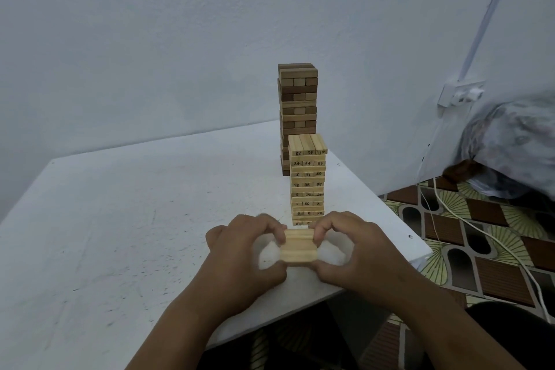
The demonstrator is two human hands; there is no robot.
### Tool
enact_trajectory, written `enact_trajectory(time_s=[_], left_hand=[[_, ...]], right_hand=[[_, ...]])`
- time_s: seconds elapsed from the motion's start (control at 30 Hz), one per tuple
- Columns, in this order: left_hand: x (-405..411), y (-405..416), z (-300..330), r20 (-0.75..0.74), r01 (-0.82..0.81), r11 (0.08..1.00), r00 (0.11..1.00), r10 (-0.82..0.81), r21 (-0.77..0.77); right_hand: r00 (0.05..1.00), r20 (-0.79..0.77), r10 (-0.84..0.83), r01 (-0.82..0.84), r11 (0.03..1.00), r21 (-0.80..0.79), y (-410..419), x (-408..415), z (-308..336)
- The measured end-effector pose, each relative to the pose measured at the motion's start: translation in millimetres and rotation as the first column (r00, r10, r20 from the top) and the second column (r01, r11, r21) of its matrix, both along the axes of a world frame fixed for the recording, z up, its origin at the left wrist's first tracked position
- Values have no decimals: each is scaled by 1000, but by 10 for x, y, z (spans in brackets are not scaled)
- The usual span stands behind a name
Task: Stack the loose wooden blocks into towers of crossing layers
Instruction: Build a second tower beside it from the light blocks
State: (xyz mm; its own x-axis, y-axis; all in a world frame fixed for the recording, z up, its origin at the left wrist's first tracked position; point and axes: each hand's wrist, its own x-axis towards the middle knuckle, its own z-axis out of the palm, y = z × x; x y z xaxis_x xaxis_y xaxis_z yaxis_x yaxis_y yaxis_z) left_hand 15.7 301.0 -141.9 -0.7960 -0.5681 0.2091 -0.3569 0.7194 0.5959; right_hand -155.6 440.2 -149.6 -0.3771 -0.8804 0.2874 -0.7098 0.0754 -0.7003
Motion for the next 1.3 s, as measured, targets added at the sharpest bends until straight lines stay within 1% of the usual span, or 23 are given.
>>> enact_trajectory(time_s=[0.1,0.17,0.3,0.4,0.47,0.6,0.67,0.8,1.1,1.3], left_hand=[[-9,39,148,-193,-20,981,979,58,193],[-36,65,260,-287,-14,966,954,91,259],[-138,94,498,-426,29,952,898,109,305],[-271,99,634,-485,25,952,864,133,307],[-382,86,669,-516,8,948,841,165,317],[-604,32,680,-532,-24,922,811,244,387],[-713,8,680,-526,-21,902,806,270,431],[-868,-29,695,-519,-29,878,797,309,477],[-993,-146,633,-457,-115,860,808,372,497],[-995,-163,605,-442,-115,861,820,364,495]], right_hand=[[997,64,-51,59,991,-121,28,22,171],[991,118,-64,87,976,-202,23,44,277],[984,163,-77,133,920,-368,-50,60,488],[984,152,-91,150,886,-438,-146,27,620],[981,174,-83,157,869,-469,-218,-1,681],[951,310,-6,169,847,-504,-377,-47,738],[937,351,3,183,848,-498,-449,-99,730],[923,386,-10,208,854,-476,-573,-215,687],[908,418,-24,225,871,-437,-687,-343,630],[904,424,-52,243,879,-410,-703,-384,585]])
